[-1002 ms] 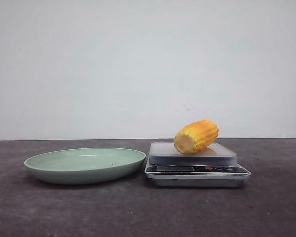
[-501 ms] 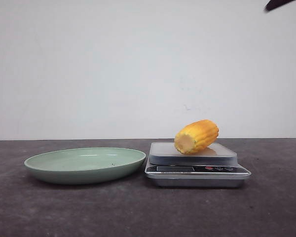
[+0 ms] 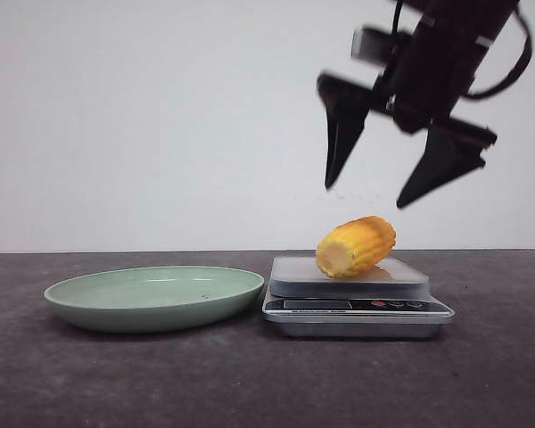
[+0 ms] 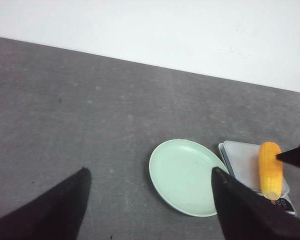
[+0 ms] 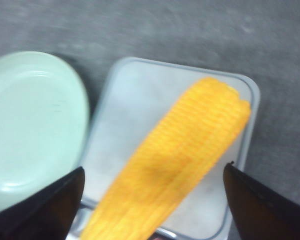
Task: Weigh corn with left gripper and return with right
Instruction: 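Lower the right gripper around the corn cob on the scale, then grasp the corn with the right gripper and carry it toward the plate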
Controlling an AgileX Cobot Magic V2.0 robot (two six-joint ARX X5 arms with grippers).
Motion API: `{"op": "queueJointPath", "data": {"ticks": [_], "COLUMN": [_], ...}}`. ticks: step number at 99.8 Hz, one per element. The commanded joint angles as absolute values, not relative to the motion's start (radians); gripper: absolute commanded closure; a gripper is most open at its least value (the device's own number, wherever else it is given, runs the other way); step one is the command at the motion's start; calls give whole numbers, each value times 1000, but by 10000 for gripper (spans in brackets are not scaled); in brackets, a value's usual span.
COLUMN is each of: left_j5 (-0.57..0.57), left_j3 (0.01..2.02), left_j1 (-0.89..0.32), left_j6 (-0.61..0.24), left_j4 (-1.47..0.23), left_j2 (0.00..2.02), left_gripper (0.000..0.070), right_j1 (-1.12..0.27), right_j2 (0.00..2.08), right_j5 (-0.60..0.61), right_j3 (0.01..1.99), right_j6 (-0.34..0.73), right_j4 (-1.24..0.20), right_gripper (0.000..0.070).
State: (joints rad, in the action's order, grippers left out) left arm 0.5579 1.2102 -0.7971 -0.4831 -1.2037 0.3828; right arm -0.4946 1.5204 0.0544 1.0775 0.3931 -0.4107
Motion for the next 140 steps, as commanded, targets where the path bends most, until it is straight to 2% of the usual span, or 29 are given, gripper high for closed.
{"op": "queueJointPath", "data": {"ticks": [1,44,49,63,76,82,115,140], "left_j5": [557,567,567,569,569,569,574,580], "left_j3": [1221,1221,1221,1221,1221,1221,1221,1221], "left_j1": [-805,-805,-805,-805,-805,-805,-805,-805], "left_j6": [-472,-438,-438,-438,-438,-438,-439,-458], "left_j4": [-1195,-1214,-1216,-1220,-1225,-1228,-1237,-1236], "left_j2": [384,384,384,384,384,384,384,384], "left_gripper": [236,236,236,236,236,236,236,236], "right_j1": [-505,-515,-519,-528,-533,-537,-583,-701], "right_j2": [1553,1660,1660,1660,1660,1659,1520,1359], "right_j5": [36,23,17,-2,-28,-34,-8,-1], "right_j3": [1096,1100,1100,1100,1100,1101,1142,1233], "right_j6": [422,467,467,466,464,464,402,303], "right_j4": [-389,-370,-373,-367,-368,-368,-377,-480], "right_gripper": [156,169,236,523,606,700,700,700]}}
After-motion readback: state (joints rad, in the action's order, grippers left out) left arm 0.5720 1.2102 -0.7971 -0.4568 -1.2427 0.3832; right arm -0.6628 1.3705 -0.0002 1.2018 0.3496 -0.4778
